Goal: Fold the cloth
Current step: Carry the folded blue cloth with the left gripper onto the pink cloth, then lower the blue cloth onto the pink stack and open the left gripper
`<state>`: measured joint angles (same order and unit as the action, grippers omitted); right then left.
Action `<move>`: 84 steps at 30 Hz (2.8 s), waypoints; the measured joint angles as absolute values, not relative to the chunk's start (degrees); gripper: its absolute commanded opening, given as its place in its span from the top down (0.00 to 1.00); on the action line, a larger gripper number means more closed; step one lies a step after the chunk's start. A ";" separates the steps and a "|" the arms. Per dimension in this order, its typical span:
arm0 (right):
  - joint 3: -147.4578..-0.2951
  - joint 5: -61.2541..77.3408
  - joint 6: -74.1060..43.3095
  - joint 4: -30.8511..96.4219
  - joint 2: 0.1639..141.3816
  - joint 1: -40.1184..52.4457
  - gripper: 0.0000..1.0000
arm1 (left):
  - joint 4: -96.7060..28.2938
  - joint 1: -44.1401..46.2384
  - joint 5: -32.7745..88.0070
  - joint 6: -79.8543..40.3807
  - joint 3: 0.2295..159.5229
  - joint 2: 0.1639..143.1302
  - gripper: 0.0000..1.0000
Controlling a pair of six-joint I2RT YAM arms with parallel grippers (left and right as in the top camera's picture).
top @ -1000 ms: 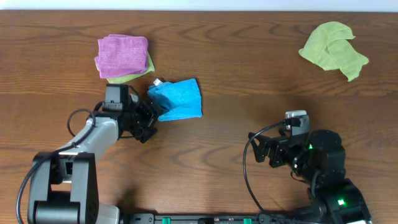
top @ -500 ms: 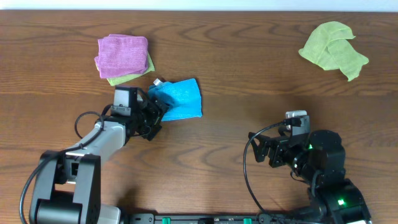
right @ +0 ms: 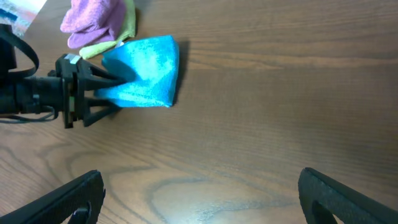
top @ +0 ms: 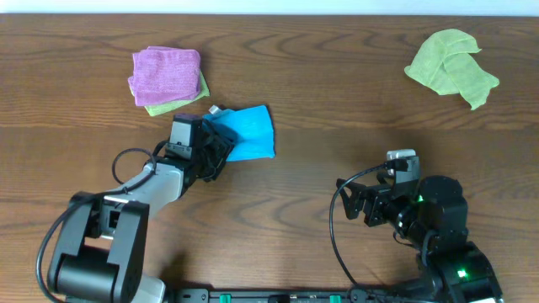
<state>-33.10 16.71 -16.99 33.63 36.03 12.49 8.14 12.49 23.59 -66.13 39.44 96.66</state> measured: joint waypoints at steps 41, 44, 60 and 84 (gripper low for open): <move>-33.10 16.71 -17.02 33.63 36.03 12.49 0.01 | -5.41 -2.09 30.20 -56.51 81.49 100.97 0.94; -33.10 16.71 -17.02 33.63 36.03 12.49 0.01 | -3.95 -2.72 30.28 -56.51 81.54 103.28 0.94; -33.10 16.73 -17.02 33.63 36.03 12.49 0.01 | -3.81 -4.47 31.29 -54.54 89.38 113.16 0.94; -33.10 16.73 -17.04 33.61 36.03 12.49 0.01 | -24.18 -7.29 26.30 -40.16 89.52 113.16 0.94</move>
